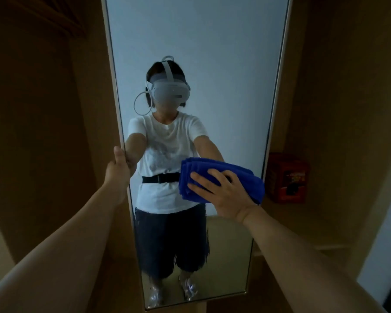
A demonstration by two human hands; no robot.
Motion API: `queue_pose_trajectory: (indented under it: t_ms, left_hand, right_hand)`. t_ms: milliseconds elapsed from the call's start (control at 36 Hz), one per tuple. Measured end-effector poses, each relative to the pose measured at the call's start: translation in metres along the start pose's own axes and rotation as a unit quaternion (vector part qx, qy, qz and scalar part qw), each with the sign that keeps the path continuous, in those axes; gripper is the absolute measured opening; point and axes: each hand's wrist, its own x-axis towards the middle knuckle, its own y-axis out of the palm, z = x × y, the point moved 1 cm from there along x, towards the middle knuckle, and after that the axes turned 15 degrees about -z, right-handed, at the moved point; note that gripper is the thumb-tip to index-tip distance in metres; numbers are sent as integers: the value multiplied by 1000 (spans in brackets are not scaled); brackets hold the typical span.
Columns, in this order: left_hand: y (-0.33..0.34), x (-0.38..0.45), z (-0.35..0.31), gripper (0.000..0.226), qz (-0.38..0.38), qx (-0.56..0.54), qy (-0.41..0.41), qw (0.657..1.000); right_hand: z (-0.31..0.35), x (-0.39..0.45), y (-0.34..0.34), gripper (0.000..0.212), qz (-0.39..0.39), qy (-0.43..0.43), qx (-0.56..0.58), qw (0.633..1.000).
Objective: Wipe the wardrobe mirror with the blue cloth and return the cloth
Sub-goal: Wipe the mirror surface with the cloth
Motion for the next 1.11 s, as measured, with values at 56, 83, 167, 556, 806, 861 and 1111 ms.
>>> queue_pose_trajectory:
  t_ms: [56, 83, 167, 556, 806, 861, 1111]
  left_hand:
    - [-1, 1, 1, 53, 7, -6, -4, 1000]
    - [-1, 2, 1, 56, 12, -15, -5, 1000]
    - [0, 4, 4, 59, 19, -38, -15, 999]
    - [3, 6, 8, 72, -19, -13, -7, 1000]
    - [7, -1, 3, 54, -58, 2, 19, 998]
    - [7, -1, 3, 54, -56, -2, 14, 998]
    - [4, -1, 6, 71, -30, -21, -2, 999]
  right_hand:
    - [-6, 4, -3, 74, -4, 4, -2, 1000]
    - [-10, 8, -5, 72, -10, 26, -6, 1000]
    - [-28, 25, -13, 69, -45, 153, -38, 987]
    - [-32, 20, -9, 63, -61, 481, -65, 872]
    - [26, -43, -9, 73, 36, 540, -52, 840]
    - [24, -41, -11, 80, 35, 544, -48, 837]
    - [-35, 22, -20, 67, -4, 535, -70, 842]
